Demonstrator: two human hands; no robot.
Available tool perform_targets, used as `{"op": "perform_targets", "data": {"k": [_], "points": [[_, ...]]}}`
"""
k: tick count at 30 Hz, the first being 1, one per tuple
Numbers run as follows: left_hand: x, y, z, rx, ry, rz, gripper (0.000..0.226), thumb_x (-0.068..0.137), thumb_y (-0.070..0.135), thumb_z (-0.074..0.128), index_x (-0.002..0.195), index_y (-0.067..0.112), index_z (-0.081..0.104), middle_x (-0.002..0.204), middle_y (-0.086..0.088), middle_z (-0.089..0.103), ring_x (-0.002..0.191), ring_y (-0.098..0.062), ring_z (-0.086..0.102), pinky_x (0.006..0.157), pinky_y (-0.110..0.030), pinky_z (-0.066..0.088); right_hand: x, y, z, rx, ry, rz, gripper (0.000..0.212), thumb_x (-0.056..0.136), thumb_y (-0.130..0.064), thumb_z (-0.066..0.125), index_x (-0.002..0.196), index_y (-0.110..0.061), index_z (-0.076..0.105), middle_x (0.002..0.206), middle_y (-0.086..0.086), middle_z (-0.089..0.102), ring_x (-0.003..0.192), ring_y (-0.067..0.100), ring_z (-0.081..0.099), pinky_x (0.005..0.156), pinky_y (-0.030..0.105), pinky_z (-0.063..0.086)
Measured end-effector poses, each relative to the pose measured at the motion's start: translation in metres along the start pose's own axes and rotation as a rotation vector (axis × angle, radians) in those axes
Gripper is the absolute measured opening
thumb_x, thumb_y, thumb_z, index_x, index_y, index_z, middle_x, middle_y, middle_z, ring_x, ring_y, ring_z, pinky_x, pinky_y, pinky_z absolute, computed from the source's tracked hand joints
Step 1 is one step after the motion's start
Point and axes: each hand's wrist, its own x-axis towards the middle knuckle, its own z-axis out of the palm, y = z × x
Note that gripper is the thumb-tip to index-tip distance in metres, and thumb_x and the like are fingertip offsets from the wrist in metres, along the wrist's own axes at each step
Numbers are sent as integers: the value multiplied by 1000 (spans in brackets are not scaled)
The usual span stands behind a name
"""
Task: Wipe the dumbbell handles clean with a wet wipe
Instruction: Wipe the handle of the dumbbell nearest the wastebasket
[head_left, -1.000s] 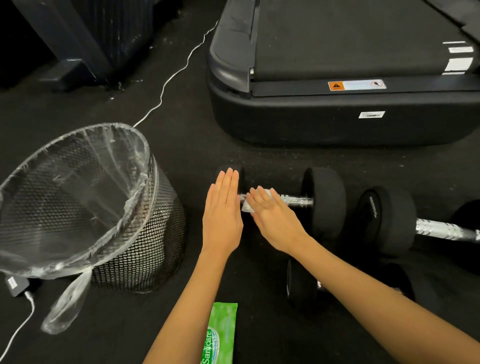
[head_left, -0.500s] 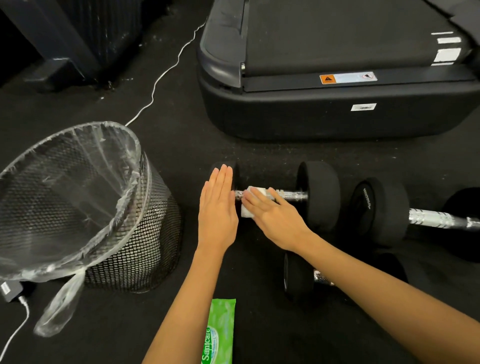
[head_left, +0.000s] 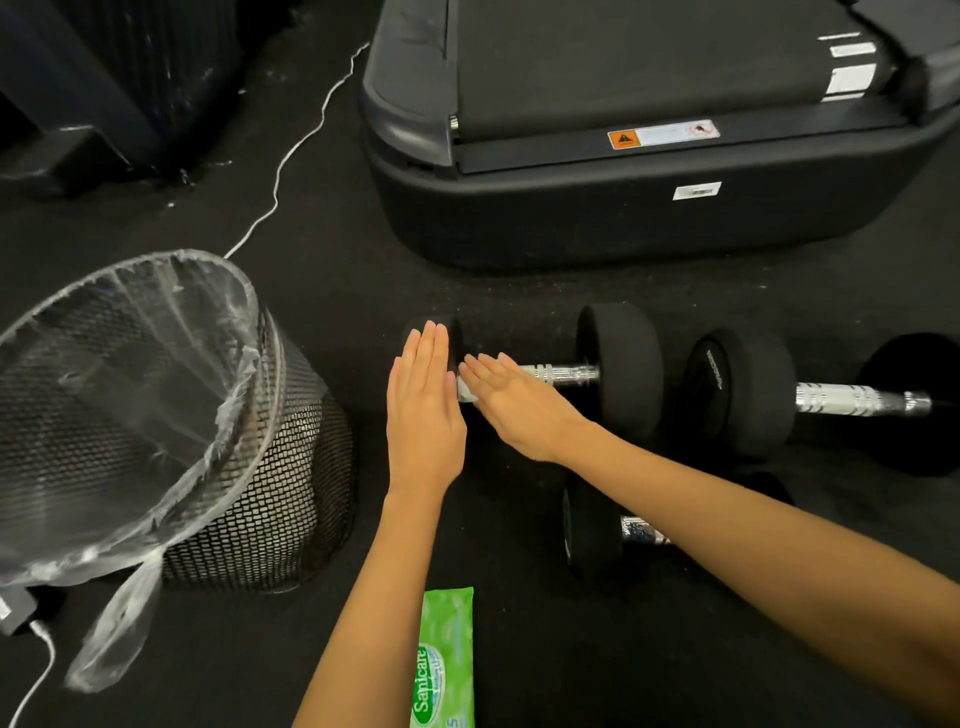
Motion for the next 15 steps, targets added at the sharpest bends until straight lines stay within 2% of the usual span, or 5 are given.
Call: {"op": "perform_targets", "data": {"k": [5,8,10,12,15], "points": [[-1,-1,0,6,-3,10,51,105,17,33,155,17,20,162,4,16,150,-6,4,123,-32,5,-20,1,10,-28,-11,-18,59,103,-17,43,155,-11,16,163,8,13,151,20,7,117,33,-3],[-1,-1,0,0,-12,8,51,105,17,33,155,17,20,163,4,15,150,-6,3,123,-29,2,-8,1,9,-64,17,35,60,102,-18,47,154,-12,19,162,8,21,150,21,17,120,38,3],[-2,-1,-1,9,-19,9,51,105,17,32,155,17,19,163,5,15,150,-5,2,123,-29,2,-1,-3,10,-58,26,66,62,100,-16,50,154,-11,21,160,10,25,149,23,21,119,36,2],[-2,-1,-2,16,-20,10,52,105,18,32,155,17,18,163,4,14,150,-6,2,123,-30,3,-7,-7,12,-43,-4,55,65,99,-12,51,154,-9,17,162,11,19,151,23,14,119,35,-2],[-2,0,-2,27,-15,18,53,105,18,32,155,17,17,163,3,13,150,-7,3,123,-31,3,-16,-6,12,-54,-21,8,67,99,-10,49,155,-10,12,164,10,10,152,21,6,121,35,-2]]}}
